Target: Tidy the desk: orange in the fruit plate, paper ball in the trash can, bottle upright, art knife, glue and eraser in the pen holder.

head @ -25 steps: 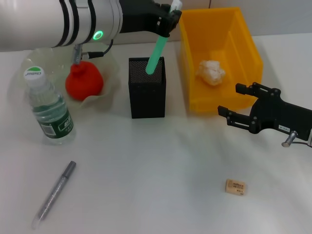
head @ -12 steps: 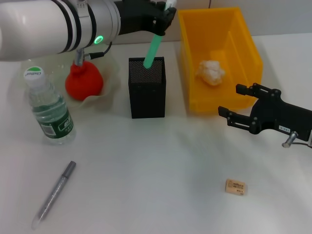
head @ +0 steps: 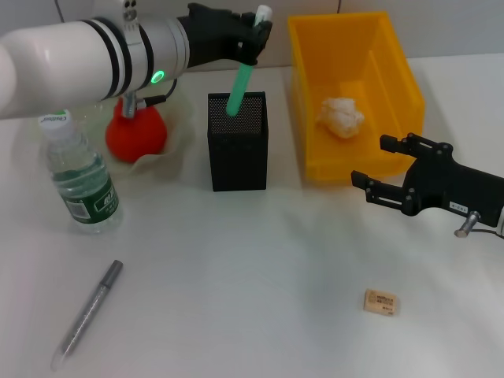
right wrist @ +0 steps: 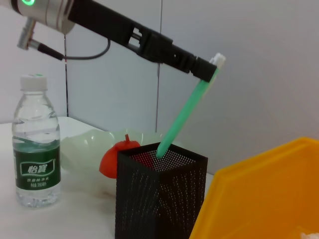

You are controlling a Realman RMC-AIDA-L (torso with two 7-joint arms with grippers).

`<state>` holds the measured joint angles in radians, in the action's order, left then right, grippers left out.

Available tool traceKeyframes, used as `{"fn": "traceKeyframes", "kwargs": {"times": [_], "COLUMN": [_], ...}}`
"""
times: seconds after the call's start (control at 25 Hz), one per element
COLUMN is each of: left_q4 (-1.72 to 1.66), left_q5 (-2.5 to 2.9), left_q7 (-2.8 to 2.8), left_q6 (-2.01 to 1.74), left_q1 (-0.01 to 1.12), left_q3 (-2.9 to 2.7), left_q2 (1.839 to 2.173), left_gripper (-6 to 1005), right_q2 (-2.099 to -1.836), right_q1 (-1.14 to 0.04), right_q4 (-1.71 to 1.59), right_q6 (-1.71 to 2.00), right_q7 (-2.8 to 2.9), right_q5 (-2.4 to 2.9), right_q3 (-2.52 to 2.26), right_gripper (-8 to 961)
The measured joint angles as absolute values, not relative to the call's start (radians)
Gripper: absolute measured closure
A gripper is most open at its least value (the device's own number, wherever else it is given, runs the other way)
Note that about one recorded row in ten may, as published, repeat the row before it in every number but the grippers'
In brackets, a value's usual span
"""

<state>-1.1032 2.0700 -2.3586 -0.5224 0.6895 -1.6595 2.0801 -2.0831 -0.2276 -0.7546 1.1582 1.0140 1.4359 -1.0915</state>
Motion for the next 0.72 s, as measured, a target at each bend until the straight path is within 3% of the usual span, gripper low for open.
{"fn": "traceKeyframes", "kwargs": {"times": [0.72], "left_q4": [-1.005], "left_q5": [2.032], "left_q7": [-2.361], "left_q6": [-0.432], "left_q1": [0.67], "left_q3": [-1.733], "left_q2": [2.08], "left_gripper": [657], "right_q2": [-2.085], "right_q1": [-0.221], "right_q4": [-0.776], "right_q6": [1.18], "right_q7": [1.032], "right_q5": [1.435], "right_q3": [-1.103], "right_gripper": [184]}}
